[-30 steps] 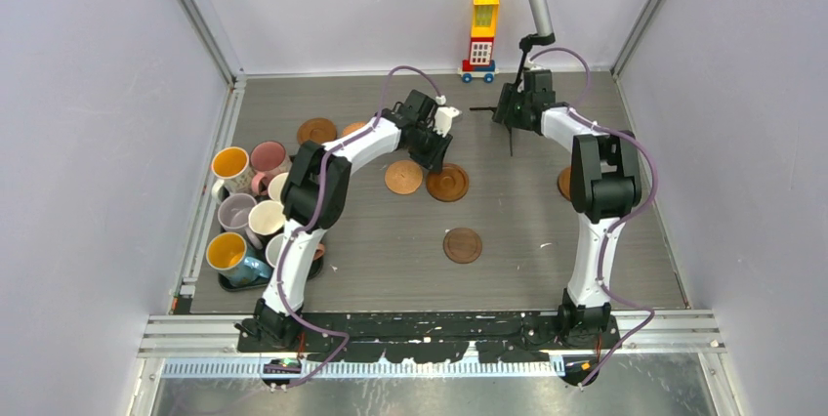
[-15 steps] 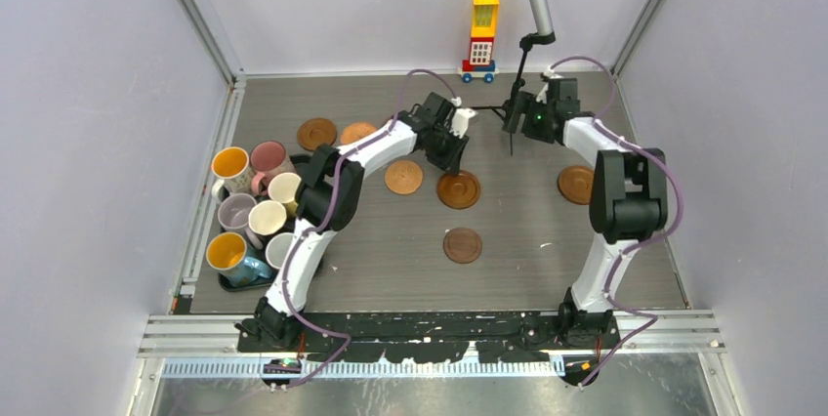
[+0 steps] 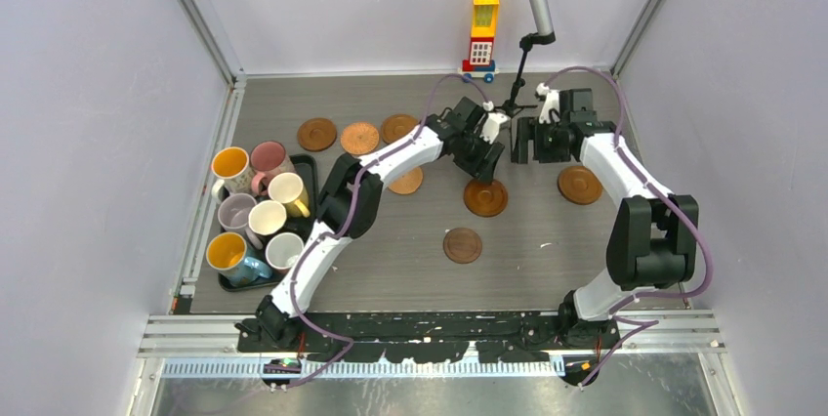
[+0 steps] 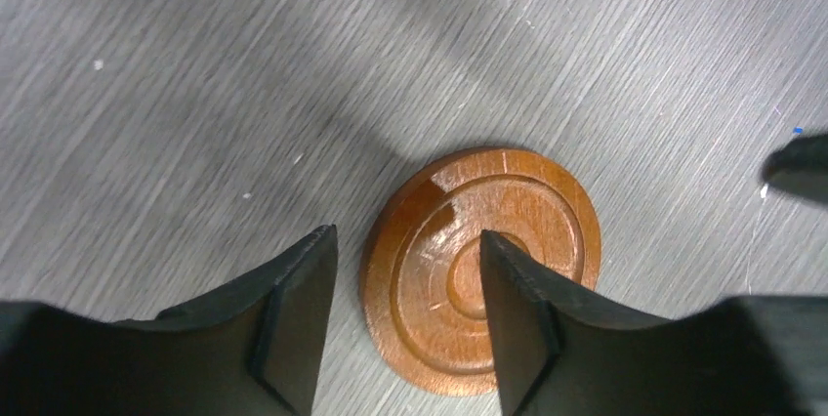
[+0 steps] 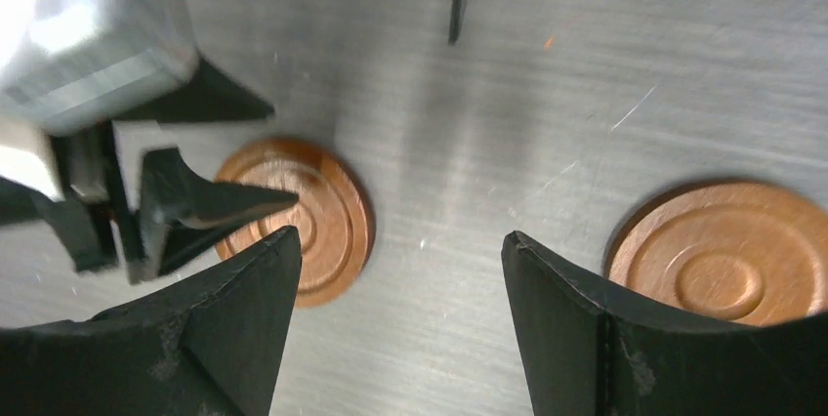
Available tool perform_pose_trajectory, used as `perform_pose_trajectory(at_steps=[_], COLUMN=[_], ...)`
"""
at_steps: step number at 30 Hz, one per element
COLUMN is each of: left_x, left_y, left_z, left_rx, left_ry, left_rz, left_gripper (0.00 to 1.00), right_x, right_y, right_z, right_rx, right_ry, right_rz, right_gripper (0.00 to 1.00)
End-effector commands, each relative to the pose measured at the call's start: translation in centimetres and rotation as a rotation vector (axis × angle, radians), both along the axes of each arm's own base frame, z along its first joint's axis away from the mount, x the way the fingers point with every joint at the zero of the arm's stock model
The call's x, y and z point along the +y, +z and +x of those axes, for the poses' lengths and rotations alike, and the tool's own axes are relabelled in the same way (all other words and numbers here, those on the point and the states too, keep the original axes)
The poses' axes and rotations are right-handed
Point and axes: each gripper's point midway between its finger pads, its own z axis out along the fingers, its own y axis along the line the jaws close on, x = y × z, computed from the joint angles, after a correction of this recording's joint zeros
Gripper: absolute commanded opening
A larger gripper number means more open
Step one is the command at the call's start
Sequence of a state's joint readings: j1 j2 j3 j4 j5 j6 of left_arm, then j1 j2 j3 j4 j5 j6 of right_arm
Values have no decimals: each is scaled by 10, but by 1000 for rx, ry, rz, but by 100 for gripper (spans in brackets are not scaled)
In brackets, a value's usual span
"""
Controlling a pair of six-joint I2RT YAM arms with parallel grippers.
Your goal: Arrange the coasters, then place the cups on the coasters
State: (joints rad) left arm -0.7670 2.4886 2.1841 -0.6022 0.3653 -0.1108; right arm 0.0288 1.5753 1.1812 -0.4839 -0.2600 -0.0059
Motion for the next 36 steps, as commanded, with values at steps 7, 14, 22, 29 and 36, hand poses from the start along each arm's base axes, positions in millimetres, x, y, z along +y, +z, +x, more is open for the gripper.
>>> perform_pose_trajectory(at_steps=[7, 14, 22, 29, 36], left_x=[96, 167, 208, 224, 227], left_y=[106, 131, 139, 139, 134], left_z=[35, 45, 50, 56, 60], left_rx=[-34, -70, -89, -102, -109], left_ry=[140, 234, 307, 336, 331], left_rz=[-69, -45, -32, -28, -17], left_gripper=[76, 87, 89, 88, 88], right_x=[41, 63, 55, 30, -13], right_y=[-33, -62, -90, -101, -103], right_z=[-34, -33, -30, -42, -50], right_rx=[135, 228, 296, 374, 449], right_ry=[221, 297, 295, 274, 188], right_rz=[-173, -305, -454, -474, -444], right_gripper=[80, 80, 78, 61, 52])
